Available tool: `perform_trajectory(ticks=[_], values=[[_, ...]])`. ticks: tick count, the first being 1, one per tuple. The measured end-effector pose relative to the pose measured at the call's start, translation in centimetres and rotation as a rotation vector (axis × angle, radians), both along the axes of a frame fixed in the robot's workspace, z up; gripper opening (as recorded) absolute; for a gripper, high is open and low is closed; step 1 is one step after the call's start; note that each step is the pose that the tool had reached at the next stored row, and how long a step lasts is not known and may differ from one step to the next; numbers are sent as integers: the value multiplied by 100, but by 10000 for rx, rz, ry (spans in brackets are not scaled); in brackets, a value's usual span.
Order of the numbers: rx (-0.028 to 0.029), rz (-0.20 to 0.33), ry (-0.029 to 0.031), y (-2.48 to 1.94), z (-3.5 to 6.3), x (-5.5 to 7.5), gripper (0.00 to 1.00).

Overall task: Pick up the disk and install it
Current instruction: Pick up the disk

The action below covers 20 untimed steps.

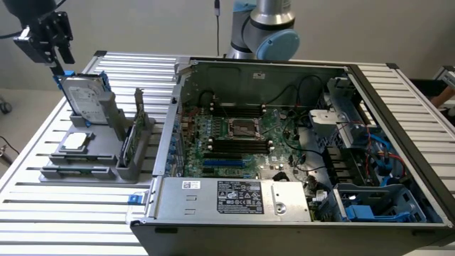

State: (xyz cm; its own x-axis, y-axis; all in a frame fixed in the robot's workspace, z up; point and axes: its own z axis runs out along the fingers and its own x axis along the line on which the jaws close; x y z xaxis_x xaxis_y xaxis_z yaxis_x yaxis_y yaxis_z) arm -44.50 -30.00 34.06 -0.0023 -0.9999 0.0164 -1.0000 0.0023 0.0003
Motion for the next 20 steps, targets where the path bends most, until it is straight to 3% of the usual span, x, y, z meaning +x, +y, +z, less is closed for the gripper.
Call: perform_trajectory(ticks=[20], values=[[0, 283, -1, 11, -364, -42, 54]])
